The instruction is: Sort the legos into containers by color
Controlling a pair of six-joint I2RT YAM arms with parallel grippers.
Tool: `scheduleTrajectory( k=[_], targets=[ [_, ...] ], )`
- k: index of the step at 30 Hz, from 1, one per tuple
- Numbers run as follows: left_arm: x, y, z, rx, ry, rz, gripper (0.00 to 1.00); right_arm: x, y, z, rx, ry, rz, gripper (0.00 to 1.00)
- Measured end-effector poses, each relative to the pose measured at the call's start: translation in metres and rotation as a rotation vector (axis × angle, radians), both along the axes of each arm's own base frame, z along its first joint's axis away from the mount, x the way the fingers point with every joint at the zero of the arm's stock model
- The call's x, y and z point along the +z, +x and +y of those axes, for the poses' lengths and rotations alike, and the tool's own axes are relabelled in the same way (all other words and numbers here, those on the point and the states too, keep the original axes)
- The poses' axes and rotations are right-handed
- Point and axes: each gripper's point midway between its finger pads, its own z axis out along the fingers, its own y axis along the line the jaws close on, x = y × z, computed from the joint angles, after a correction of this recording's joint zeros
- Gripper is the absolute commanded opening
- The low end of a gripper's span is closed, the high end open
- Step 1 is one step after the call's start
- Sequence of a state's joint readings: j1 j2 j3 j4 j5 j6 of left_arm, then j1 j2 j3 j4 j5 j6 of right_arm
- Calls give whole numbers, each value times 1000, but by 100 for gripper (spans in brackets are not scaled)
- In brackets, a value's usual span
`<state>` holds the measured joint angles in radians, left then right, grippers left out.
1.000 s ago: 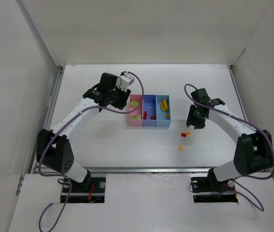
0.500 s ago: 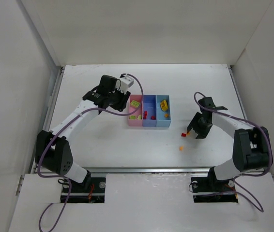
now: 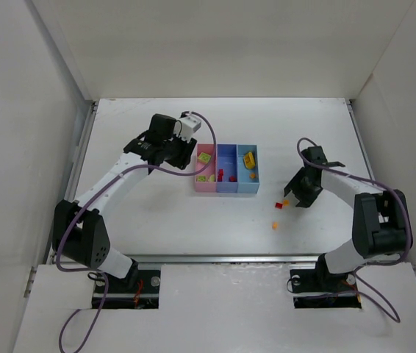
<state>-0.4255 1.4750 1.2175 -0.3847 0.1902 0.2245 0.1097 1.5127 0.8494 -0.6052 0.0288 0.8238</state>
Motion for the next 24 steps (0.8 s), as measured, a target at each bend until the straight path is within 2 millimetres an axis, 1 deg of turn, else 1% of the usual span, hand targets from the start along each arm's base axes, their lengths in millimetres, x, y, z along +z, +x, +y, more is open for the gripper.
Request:
scheduleTrajectory(
  k=[2,8,10,12,15,18,21,22,23,24],
  targets=[
    [0,0,1,2,0,0,40,-4,1,1,-3,4,8,60],
    [-3,-1,1,4,2,7,40,-5,3,5,15,9,11,59],
    [-5,-2,2,5,2,12,40,-5,6,10,38,6,14,58],
    [-5,-2,2,6,2,15,40,-5,9,17,69,4,12,54],
    [-5,-2,2,7,1,13,40,-5,12,28,109,1,13,53],
    [-5,-2,2,7,1,12,40,-5,12,30,122,-3,12,53],
    [-5,-2,2,7,1,12,40,-6,12,30,123,-5,13,45],
    [-5,-2,2,7,1,12,40,-6,12,29,127,-9,13,36],
    [-5,-2,2,7,1,12,40,-6,12,29,135,-12,13,34],
    [-5,-2,2,7,1,12,40,-6,12,30,139,-12,12,34]
  ],
)
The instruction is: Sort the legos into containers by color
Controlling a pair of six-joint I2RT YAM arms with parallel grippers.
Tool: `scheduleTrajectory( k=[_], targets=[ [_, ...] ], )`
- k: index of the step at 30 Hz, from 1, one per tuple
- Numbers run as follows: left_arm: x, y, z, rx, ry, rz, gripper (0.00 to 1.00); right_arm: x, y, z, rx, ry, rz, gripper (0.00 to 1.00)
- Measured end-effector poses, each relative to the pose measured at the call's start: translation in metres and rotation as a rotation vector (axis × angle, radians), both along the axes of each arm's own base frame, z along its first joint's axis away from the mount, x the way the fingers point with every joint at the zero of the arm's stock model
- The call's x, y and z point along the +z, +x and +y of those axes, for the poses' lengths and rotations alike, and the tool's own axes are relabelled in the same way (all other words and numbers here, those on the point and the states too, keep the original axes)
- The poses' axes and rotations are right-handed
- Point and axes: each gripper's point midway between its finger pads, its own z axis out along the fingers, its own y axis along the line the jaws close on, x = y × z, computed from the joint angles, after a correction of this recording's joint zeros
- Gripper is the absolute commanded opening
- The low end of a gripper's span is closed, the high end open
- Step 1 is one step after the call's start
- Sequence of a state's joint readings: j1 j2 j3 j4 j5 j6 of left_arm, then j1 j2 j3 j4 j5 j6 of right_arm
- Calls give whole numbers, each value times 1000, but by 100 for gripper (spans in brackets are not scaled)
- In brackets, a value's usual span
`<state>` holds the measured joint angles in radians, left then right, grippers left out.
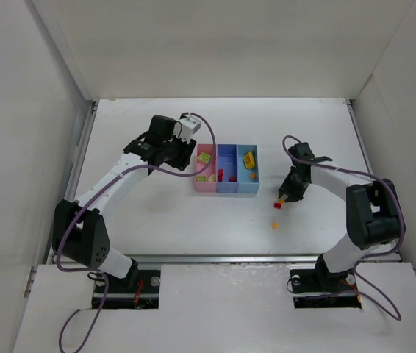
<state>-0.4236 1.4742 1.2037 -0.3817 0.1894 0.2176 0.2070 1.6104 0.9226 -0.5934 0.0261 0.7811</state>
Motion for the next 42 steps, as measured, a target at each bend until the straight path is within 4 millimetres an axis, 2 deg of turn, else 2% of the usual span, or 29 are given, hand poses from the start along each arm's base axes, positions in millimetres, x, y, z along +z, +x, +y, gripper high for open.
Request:
scheduleTrajectory(
  k=[5,10,11,12,15,19,22,26,31,39,42],
  targets=[
    [0,0,0,0,0,0,40,-1,7,12,94,-33,23,24],
    [0,0,0,0,0,1,40,-1,19,28,194,-78,7,22],
    [0,0,0,0,0,0,40,-1,19,28,202,-85,6,24],
    [0,0,0,0,0,0,40,-1,19,27,210,-88,8,31],
    [0,0,0,1,0,1,40,0,18,24,228,-108,14,36],
    [0,-1,1,2,-1,1,40,0,13,14,242,-162,38,55],
    [-2,-2,3,7,0,4,40,-1,6,8,253,-194,62,55],
    [-3,-2,4,8,1,6,40,0,3,9,262,-202,70,51],
    [-3,-2,4,10,2,3,40,-1,-1,22,301,-194,70,41],
    [-7,-4,6,14,8,8,40,-2,-4,26,309,-179,74,35],
    [-7,-4,6,14,8,8,40,-2,-4,26,308,-178,77,16]
  ],
)
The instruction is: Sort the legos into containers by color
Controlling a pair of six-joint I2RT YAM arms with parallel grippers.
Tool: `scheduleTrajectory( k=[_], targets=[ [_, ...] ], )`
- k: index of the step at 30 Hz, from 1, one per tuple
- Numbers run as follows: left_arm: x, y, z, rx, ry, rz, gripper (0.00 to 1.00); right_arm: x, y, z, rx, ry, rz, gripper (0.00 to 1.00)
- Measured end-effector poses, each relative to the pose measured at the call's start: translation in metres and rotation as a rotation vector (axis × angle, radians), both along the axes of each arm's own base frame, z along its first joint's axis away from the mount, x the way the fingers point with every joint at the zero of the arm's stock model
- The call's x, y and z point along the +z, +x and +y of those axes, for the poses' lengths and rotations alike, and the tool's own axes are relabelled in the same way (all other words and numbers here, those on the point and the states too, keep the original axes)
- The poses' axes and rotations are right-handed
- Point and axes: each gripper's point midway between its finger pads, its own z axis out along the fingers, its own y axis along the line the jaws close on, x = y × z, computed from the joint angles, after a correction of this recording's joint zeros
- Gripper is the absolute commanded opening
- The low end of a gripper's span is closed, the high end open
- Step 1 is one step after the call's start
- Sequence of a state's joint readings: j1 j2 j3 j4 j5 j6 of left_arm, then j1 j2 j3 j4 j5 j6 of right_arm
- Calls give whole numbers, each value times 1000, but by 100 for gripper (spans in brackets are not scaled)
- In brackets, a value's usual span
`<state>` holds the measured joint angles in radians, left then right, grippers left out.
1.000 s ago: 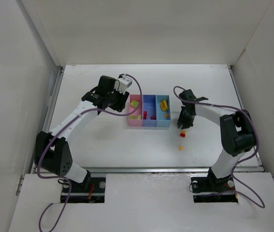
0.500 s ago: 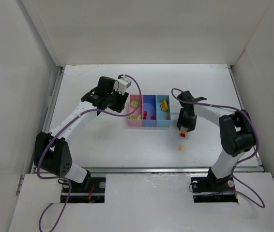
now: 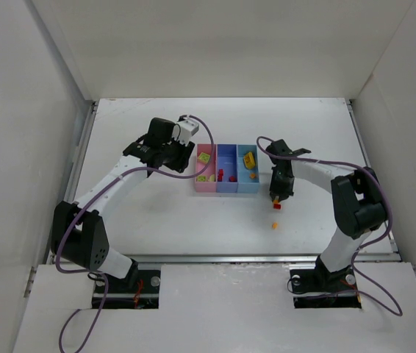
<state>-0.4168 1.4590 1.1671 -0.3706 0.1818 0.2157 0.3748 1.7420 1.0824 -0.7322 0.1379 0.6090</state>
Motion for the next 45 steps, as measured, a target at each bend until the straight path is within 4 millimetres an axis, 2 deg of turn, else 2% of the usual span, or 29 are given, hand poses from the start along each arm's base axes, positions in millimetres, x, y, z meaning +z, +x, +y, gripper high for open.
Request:
scheduleTrajectory(
  k=[1,2,8,11,13,16,19,21,23,25,26,28,29,31,36,38,39,40,42,45],
  targets=[
    [0,0,0,0,0,0,40,0,0,0,-1,0,0,3],
    [0,0,0,0,0,0,40,0,0,0,-2,0,-1,0],
    [0,0,0,1,0,-1,40,3,0,-2,2,-6,-11,0],
    [0,0,0,2,2,-1,40,15,4,-8,-6,-36,-45,0],
    [0,0,1,3,3,-2,40,35,13,-12,-13,-60,-101,0],
    [0,1,1,4,3,-2,40,87,42,-6,-5,-90,-272,0],
    [0,1,1,5,4,-4,40,137,64,22,69,-84,-441,0],
    [1,1,1,5,3,-6,40,154,70,46,134,-65,-494,0],
    [1,2,1,5,2,-8,40,154,76,65,181,-61,-500,0],
    [1,2,1,5,1,-10,40,140,82,72,204,-71,-474,0],
    [2,2,1,5,1,-11,40,128,84,72,212,-86,-444,3],
    [2,2,1,6,1,-12,40,105,84,71,224,-108,-385,17],
    [2,2,1,6,1,-13,40,97,83,71,232,-115,-363,32],
    [2,2,1,8,3,-13,40,88,82,73,250,-109,-335,39],
    [2,2,2,10,5,-15,40,95,80,83,299,-53,-342,39],
    [2,3,2,10,5,-14,40,100,81,86,310,-34,-356,47],
    [2,2,2,10,5,-14,40,102,81,88,314,-27,-362,59],
    [2,2,2,10,5,-15,40,104,81,89,320,-21,-366,65],
    [2,2,2,10,5,-15,40,104,81,90,335,-14,-365,71],
    [2,3,2,11,6,-15,40,102,78,95,372,6,-348,72]
  ],
)
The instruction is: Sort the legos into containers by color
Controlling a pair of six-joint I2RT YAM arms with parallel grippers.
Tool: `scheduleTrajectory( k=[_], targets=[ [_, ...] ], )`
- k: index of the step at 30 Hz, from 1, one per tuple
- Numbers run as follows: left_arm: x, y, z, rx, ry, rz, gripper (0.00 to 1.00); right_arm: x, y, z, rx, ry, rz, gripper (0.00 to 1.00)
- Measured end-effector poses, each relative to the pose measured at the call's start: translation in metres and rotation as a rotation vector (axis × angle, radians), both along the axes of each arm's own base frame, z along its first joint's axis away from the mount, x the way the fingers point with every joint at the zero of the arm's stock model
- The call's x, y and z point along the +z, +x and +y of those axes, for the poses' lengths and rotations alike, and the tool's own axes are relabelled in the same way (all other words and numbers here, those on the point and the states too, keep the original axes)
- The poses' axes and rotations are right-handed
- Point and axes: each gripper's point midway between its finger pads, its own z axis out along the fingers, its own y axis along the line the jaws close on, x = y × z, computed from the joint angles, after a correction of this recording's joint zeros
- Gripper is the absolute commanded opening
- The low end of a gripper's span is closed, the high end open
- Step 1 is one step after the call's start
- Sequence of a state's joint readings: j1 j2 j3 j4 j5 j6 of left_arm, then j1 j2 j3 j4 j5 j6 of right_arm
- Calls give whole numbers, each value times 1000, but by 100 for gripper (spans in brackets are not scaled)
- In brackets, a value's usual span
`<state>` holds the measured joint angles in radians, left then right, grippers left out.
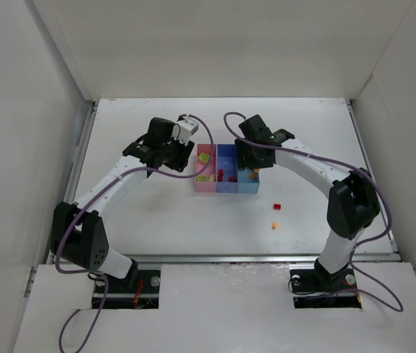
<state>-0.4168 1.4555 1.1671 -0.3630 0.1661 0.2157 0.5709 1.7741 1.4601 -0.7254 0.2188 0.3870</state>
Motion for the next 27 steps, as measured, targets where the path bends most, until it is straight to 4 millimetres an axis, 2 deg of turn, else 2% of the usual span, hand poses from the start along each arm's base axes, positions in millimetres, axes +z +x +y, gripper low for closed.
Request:
scheduleTrajectory(
  k=[6,7,8,9,11,12,13,15,16,22,23,24,25,26,27],
  targets=[
    [0,0,0,1,1,-1,40,-7,-6,12,69,12,36,73],
    [0,0,0,1,1,-1,40,-6,-6,13,77,13,36,70],
    [0,0,0,1,1,-1,40,-6,-6,13,83,12,34,57],
    [0,0,0,1,1,-1,40,-6,-6,13,88,8,33,34],
    [0,0,0,1,1,-1,40,-5,-6,12,95,0,34,8],
    [0,0,0,1,1,-1,40,-5,-6,12,93,-1,33,10],
    [0,0,0,1,1,-1,40,-5,-6,12,92,0,33,20],
    [0,0,0,1,1,-1,40,-5,-6,12,92,1,32,53],
    [0,0,0,1,1,0,40,-4,-5,12,89,3,31,60],
    [0,0,0,1,1,-1,40,-4,-5,12,97,-3,30,62],
    [0,0,0,1,1,-1,40,-4,-5,12,97,-3,30,52],
    [0,0,0,1,1,-1,40,-4,-5,12,99,-4,30,28],
    [0,0,0,1,1,-1,40,-5,-5,12,104,-4,31,10],
    [0,0,0,1,1,-1,40,-5,-6,12,103,-2,32,9],
    [0,0,0,1,1,-1,40,-4,-6,12,101,0,32,19]
  ],
)
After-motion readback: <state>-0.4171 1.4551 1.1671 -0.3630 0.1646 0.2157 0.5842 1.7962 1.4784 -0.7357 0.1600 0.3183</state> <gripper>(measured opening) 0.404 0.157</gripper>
